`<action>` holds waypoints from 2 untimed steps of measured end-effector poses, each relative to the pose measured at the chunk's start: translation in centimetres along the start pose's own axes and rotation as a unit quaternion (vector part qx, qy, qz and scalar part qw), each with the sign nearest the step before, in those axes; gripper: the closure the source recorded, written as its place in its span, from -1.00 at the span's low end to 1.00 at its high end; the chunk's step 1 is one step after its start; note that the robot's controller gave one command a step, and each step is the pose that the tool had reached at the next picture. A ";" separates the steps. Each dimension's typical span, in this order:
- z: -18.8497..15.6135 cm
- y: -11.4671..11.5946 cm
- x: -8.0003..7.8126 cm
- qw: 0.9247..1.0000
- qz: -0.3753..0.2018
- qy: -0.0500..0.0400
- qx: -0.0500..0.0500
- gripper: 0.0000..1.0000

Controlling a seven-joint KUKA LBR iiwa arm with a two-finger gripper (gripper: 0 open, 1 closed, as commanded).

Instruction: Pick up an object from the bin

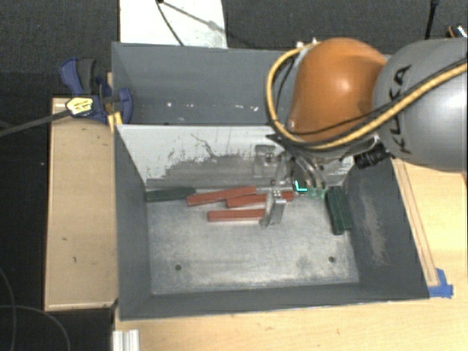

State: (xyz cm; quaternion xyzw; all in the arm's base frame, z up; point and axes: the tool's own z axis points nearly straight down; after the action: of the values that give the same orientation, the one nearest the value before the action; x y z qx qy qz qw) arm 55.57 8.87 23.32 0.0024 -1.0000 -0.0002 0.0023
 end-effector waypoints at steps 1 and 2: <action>8.1 4.4 -1.5 0.971 -0.237 -0.001 0.000 -1.00; 16.2 2.6 -3.1 0.972 -0.237 0.000 0.000 -1.00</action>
Offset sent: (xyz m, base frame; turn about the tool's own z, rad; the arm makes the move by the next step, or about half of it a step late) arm 0.0152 0.0428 -0.0796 -0.4775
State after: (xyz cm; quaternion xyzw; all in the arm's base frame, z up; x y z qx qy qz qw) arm 58.59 11.52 7.09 0.2392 -0.9710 -0.0005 0.0026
